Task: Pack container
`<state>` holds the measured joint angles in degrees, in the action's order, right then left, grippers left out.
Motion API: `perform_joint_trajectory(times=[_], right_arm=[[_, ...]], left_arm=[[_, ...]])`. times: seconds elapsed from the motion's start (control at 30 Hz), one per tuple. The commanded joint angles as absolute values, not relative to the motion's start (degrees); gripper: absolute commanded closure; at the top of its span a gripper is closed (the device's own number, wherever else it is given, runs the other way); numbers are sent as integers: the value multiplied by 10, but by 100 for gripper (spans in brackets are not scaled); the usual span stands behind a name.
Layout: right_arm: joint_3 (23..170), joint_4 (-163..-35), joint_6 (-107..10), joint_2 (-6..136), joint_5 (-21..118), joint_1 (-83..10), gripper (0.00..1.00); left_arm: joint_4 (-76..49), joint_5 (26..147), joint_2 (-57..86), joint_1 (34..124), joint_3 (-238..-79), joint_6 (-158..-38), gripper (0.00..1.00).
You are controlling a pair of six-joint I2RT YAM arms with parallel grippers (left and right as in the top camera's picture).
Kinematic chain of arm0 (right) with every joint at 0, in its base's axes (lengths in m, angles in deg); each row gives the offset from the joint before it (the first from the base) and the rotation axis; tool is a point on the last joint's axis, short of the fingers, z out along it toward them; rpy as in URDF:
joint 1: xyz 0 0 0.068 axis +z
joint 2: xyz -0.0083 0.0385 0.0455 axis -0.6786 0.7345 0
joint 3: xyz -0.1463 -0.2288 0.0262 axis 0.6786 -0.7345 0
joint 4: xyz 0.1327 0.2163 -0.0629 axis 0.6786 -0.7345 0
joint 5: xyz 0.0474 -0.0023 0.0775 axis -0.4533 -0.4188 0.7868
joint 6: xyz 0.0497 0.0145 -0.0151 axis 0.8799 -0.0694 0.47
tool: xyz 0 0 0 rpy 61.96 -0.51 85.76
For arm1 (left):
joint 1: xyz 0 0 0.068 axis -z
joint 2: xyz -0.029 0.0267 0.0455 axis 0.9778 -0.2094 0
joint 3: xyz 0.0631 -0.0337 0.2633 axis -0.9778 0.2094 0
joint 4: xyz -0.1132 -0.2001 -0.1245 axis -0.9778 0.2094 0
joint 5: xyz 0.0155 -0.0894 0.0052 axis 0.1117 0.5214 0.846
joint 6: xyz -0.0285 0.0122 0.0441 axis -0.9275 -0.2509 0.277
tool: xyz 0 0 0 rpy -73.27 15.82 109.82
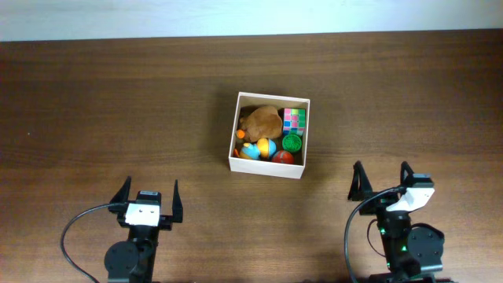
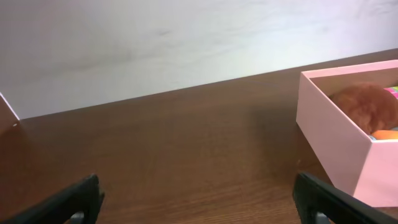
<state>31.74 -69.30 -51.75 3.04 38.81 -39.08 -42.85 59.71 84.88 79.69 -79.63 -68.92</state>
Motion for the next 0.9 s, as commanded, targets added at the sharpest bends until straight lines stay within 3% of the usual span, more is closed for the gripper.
perform_joint_trajectory(times=[0.0,0.87], right_arm=[[291,-700,-532,7,401,-394,1],[228,-708,-559,-55,408,-382,1]], left_arm=[[-428,591,854,799,-793,-682,1],[-428,591,854,799,-793,-682,1]])
